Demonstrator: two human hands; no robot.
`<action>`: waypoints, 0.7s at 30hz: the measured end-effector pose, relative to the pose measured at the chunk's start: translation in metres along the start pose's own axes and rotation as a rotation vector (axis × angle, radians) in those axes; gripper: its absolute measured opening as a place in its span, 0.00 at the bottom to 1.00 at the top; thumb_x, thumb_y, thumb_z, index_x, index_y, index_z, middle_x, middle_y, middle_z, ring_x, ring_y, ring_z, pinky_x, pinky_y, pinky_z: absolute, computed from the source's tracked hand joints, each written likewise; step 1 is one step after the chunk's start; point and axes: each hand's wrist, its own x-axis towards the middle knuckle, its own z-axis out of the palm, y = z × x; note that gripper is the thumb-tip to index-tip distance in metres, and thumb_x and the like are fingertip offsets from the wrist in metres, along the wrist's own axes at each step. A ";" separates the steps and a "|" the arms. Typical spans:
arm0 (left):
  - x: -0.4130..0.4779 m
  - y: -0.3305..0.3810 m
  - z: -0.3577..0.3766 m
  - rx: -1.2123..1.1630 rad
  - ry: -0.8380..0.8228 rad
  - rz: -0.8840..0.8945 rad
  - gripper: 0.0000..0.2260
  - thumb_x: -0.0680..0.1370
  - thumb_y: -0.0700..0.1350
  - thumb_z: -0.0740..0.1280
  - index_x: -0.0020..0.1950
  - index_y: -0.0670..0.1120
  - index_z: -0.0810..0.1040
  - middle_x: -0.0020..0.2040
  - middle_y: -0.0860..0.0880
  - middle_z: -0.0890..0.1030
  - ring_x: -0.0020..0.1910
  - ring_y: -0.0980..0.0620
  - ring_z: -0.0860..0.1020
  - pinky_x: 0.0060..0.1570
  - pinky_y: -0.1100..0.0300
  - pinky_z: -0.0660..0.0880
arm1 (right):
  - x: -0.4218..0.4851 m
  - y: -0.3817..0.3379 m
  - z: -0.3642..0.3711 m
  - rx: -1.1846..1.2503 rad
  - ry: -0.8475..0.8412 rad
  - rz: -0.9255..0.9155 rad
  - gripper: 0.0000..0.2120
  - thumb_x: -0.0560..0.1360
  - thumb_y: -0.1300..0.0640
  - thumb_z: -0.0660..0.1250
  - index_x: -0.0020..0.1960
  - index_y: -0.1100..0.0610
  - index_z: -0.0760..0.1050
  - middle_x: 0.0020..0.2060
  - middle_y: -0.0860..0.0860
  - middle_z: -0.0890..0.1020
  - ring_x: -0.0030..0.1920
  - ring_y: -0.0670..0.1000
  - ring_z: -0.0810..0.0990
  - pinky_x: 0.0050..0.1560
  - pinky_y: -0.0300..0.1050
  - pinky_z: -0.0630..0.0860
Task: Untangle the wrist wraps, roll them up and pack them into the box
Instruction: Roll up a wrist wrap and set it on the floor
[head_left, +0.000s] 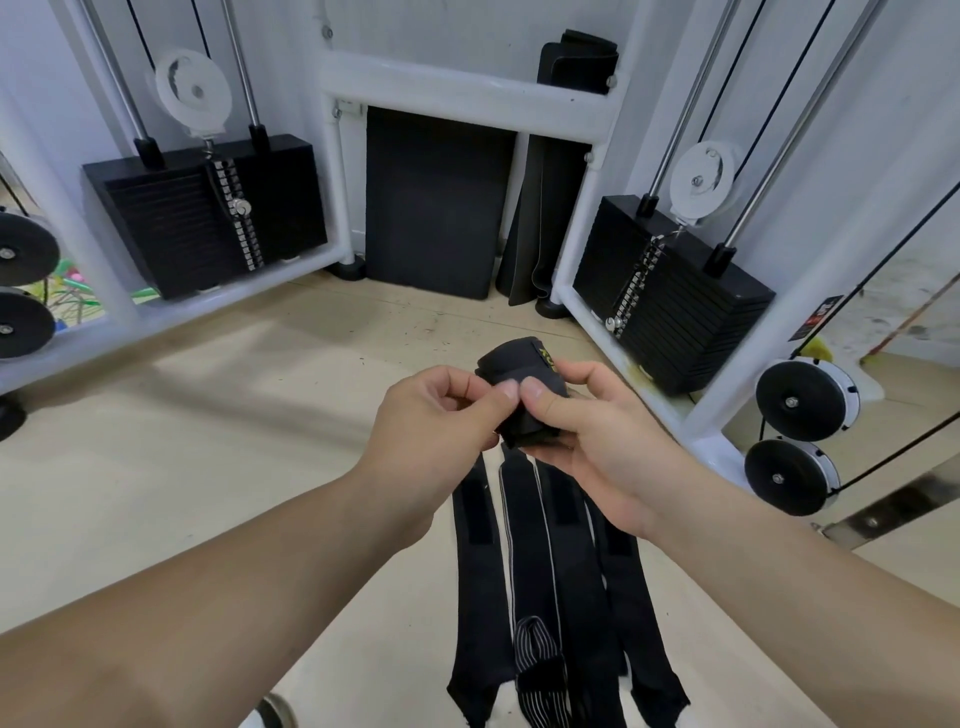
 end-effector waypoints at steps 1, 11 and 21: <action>0.001 -0.001 0.001 -0.023 -0.017 -0.014 0.10 0.79 0.52 0.75 0.44 0.47 0.85 0.46 0.47 0.89 0.48 0.48 0.88 0.60 0.46 0.83 | 0.002 0.000 -0.002 0.032 0.014 0.026 0.18 0.78 0.61 0.74 0.66 0.57 0.75 0.55 0.57 0.89 0.56 0.58 0.89 0.61 0.57 0.84; 0.008 -0.005 -0.004 -0.049 -0.058 -0.022 0.09 0.80 0.46 0.75 0.58 0.46 0.82 0.51 0.44 0.88 0.49 0.47 0.88 0.57 0.45 0.85 | 0.007 -0.016 -0.007 0.218 -0.020 0.118 0.11 0.86 0.57 0.64 0.64 0.60 0.79 0.52 0.59 0.89 0.50 0.57 0.89 0.51 0.55 0.83; 0.007 -0.011 -0.002 0.100 -0.146 -0.052 0.09 0.85 0.51 0.67 0.59 0.51 0.86 0.54 0.50 0.87 0.53 0.51 0.85 0.53 0.54 0.85 | 0.009 -0.003 -0.010 0.132 -0.011 0.074 0.13 0.82 0.62 0.70 0.66 0.60 0.75 0.57 0.62 0.87 0.56 0.61 0.88 0.53 0.59 0.86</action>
